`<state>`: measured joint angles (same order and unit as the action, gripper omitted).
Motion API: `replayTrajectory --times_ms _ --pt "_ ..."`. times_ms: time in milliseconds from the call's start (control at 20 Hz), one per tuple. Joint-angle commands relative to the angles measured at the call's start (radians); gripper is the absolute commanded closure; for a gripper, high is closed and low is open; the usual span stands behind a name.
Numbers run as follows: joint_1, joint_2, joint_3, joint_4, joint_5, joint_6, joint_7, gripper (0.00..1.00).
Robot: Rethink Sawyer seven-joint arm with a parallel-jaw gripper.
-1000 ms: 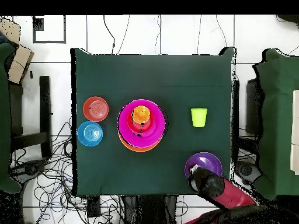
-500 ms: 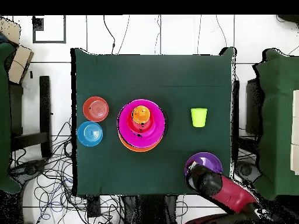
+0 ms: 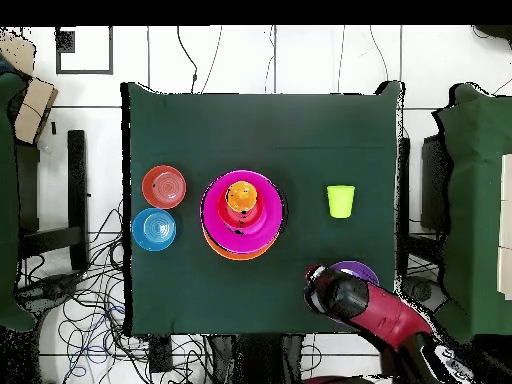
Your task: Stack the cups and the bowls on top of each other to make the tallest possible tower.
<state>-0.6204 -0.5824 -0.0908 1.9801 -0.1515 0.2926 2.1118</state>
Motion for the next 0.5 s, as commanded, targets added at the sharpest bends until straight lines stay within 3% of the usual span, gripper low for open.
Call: replayTrajectory --times_ms 50,250,500 --pt "0.041 0.006 0.078 -0.094 0.075 0.117 0.102 0.00" --pt "0.031 0.032 0.086 -0.090 0.076 0.067 0.099 0.00" --pt "-0.027 0.064 0.106 -0.073 0.041 -0.002 0.054 0.00"
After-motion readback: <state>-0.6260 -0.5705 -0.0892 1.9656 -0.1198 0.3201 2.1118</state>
